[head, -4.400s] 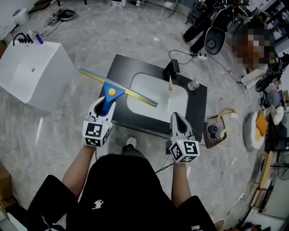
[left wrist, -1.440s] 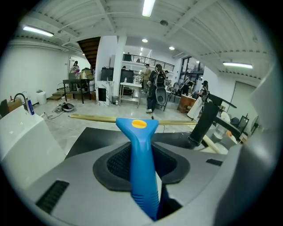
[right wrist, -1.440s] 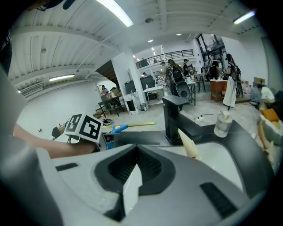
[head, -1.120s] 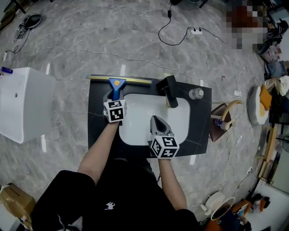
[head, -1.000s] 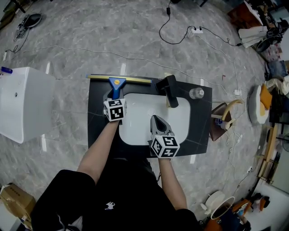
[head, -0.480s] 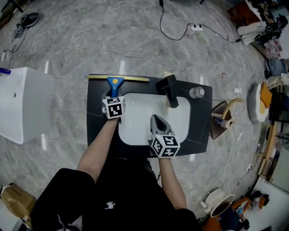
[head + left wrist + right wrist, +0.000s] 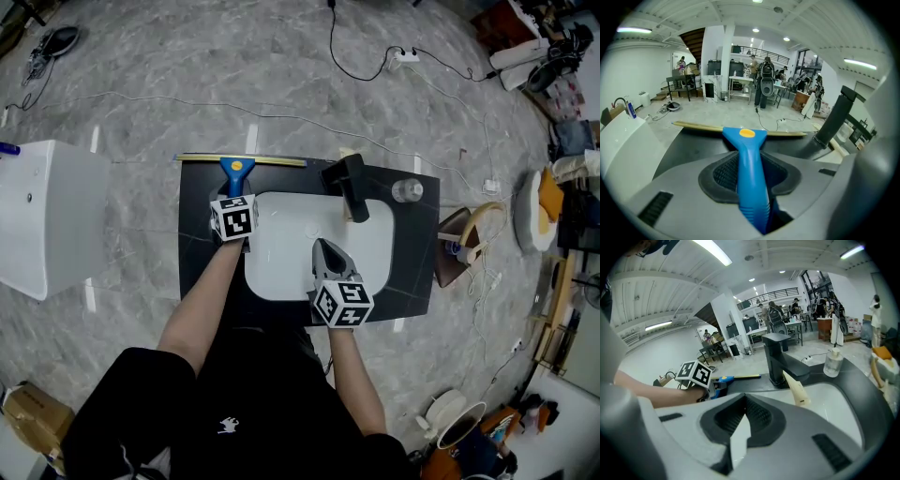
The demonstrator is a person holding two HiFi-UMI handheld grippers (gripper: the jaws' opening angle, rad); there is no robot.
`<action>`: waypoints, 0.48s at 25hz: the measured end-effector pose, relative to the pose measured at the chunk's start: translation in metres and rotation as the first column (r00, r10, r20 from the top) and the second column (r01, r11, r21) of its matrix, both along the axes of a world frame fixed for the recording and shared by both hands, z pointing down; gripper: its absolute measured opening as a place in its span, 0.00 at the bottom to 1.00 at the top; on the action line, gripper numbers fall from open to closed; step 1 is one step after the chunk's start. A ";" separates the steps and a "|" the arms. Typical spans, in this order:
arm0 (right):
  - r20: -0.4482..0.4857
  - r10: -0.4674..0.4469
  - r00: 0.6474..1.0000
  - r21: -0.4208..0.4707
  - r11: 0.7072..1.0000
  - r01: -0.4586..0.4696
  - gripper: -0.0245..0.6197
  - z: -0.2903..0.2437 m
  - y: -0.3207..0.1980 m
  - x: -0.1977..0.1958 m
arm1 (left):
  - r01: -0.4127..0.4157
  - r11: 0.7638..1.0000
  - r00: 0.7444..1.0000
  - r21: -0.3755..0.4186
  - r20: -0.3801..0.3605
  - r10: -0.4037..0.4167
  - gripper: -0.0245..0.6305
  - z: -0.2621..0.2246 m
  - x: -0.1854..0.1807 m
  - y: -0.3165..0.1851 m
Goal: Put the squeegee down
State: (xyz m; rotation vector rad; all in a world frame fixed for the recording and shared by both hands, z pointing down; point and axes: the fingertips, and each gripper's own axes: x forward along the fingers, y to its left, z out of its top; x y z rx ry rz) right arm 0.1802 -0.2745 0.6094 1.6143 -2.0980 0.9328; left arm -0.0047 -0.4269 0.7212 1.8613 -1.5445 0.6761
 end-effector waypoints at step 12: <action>0.011 -0.010 1.000 0.022 1.000 0.010 0.04 -0.007 0.013 0.007 | 0.009 1.000 1.000 -0.014 0.009 -0.009 0.34 0.000 -0.002 0.001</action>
